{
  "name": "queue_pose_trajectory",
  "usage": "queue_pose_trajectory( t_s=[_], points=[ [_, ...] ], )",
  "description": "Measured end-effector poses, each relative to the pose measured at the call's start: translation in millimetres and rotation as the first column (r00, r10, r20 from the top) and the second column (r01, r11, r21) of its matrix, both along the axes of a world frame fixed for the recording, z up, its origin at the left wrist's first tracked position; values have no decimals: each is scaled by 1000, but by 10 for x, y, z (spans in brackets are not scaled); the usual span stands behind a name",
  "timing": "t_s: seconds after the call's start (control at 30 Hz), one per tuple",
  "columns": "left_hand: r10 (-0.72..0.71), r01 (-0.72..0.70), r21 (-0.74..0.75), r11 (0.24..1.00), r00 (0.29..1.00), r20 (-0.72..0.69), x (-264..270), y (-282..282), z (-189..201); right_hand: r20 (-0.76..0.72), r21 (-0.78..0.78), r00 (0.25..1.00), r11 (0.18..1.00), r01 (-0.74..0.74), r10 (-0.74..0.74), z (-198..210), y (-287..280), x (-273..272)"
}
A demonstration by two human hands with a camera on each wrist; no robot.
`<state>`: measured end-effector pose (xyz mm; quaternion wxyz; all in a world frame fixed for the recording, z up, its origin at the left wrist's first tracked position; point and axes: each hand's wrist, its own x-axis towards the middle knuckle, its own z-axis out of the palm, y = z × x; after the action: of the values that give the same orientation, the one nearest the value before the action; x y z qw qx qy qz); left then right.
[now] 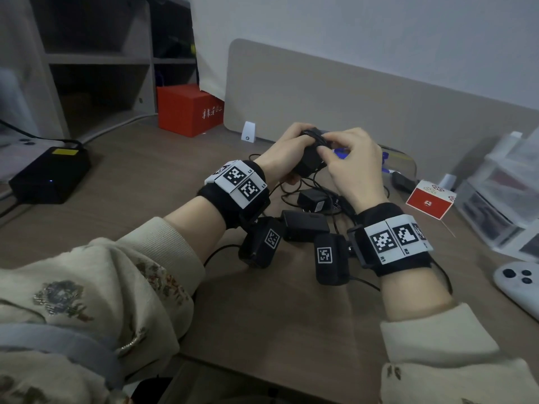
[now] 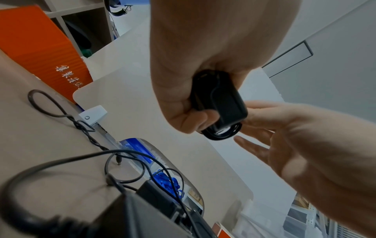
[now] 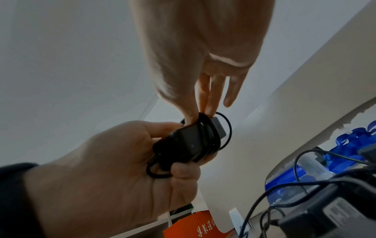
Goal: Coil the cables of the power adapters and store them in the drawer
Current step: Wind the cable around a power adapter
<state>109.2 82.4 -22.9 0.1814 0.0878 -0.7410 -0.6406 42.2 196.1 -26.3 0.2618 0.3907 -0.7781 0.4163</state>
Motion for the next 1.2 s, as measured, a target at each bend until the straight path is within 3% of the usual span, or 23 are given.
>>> queue_pose_trajectory(
  t_s=[0.33,0.43,0.7,0.8,0.97,1.2],
  points=[
    [-37,37,18,999,999,-20,13,58,16,-142,-8,972,983,186,-185,-34,27,-11],
    [-36,36,26,999,999,-23,22,67,22,-120,-21,969,976,216,-217,-45,32,28],
    [-17,18,65,998,1000,-23,7,55,9,134,-18,988,996,84,-80,-79,2,-5],
    [-7,10,73,997,999,-34,15,62,13,210,-114,977,993,-19,43,-67,6,-18],
    [8,-1,115,993,998,-64,28,50,41,171,-171,980,977,126,-97,-39,-18,27],
    [-7,15,114,993,997,-71,31,52,50,125,-258,992,965,52,-20,-72,9,2]
  ],
)
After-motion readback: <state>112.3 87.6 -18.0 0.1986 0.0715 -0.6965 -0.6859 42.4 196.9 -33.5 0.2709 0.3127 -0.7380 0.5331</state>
